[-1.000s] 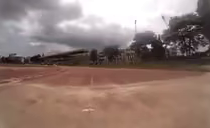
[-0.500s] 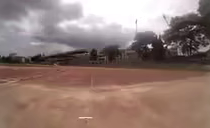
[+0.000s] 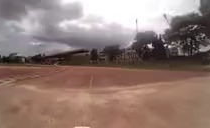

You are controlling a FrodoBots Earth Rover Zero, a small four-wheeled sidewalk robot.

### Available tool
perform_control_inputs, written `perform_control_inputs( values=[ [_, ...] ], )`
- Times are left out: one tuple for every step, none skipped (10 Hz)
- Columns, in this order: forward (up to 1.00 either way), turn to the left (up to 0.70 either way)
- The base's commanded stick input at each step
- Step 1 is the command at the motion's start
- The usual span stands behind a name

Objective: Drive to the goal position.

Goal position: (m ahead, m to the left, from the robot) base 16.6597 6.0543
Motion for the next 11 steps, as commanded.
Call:
perform_control_inputs(
  values=[
    [0.45,0.00],
    [0.45,0.00],
    [0.45,0.00],
    [0.45,0.00],
    [0.45,0.00],
    [0.45,0.00],
    [0.45,0.00],
    [0.45,0.00],
    [0.45,0.00],
    [0.45,0.00],
    [0.45,0.00]
  ],
)
